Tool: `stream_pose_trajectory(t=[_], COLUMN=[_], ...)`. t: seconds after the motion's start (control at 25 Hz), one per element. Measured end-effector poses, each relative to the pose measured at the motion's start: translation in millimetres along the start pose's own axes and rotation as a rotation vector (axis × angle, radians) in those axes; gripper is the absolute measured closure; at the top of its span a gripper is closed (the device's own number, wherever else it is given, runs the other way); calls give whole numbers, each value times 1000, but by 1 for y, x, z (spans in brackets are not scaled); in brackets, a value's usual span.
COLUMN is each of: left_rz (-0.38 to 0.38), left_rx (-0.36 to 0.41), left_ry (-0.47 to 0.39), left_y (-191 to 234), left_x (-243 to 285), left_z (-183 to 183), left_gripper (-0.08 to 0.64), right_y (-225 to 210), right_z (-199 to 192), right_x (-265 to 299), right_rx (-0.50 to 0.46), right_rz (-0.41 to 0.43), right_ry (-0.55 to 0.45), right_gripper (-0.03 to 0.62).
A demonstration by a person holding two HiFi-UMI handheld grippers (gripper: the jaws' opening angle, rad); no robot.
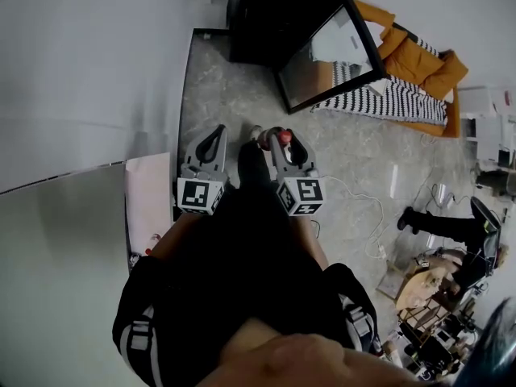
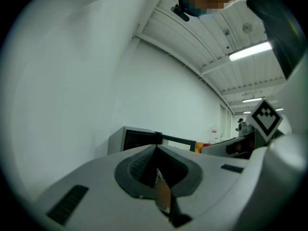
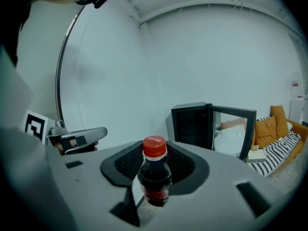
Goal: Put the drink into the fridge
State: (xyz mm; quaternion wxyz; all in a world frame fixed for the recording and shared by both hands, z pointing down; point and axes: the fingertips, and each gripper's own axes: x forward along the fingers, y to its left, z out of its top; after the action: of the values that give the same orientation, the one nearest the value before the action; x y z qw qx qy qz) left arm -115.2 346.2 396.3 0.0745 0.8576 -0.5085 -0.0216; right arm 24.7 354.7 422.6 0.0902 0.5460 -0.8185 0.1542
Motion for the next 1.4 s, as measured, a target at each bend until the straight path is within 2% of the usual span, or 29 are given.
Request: stream_pose_trajectory(t=[0.36, 0.72, 1.16, 1.4], left_rz=[28, 53, 84, 113], left_rx=[14, 15, 11, 14], left_ry=[16, 30, 58, 63], left_y=[14, 28, 19, 12], left_x=[49, 132, 247, 291], left_z=[3, 6, 13, 14], left_gripper=[555, 555, 555, 555], right_y=[-33, -82, -158, -192], right_z=[20, 43, 71, 86], right_x=[42, 104, 175, 202], right_rx=[-4, -19, -59, -79], right_rz=[22, 50, 119, 152], right_ry=[-2, 11, 39, 45], right_gripper=[451, 451, 451, 451])
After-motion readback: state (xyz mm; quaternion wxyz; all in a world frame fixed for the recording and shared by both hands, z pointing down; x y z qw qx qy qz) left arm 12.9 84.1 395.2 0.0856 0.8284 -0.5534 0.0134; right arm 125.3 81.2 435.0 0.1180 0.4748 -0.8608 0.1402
